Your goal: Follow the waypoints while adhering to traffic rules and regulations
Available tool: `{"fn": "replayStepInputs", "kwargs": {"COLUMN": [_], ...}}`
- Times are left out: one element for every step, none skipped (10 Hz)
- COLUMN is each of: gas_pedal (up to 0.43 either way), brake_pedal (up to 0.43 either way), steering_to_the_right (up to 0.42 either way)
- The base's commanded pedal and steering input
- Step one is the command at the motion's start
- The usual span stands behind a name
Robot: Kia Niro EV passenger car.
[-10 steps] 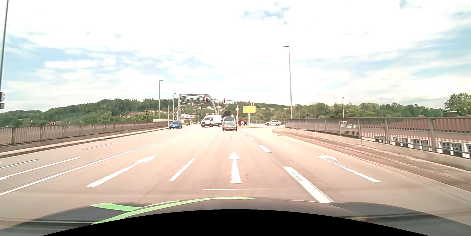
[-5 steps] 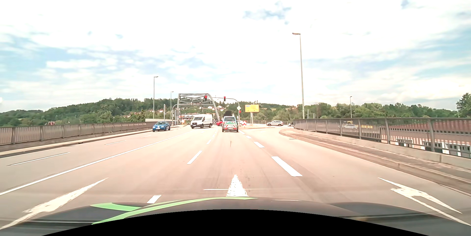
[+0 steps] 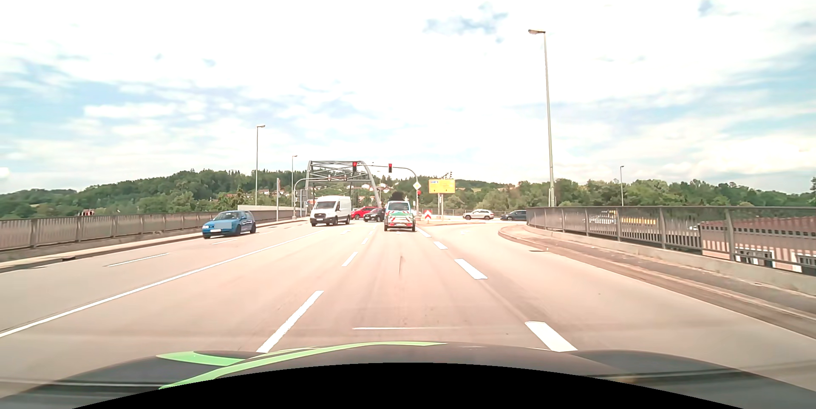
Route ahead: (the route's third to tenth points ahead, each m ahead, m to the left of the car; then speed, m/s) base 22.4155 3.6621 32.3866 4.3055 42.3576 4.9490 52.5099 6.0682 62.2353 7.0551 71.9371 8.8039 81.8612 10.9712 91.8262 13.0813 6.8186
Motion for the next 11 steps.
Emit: {"fn": "replayStepInputs", "kwargs": {"gas_pedal": [0.000, 0.000, 0.000, 0.000, 0.000, 0.000, 0.000, 0.000, 0.000, 0.000, 0.000], "brake_pedal": [0.232, 0.226, 0.232, 0.232, 0.226, 0.220, 0.220, 0.220, 0.213, 0.213, 0.207], "steering_to_the_right": [-0.008, -0.008, -0.008, -0.008, -0.008, -0.009, -0.010, -0.012, -0.012, -0.012, -0.012]}}
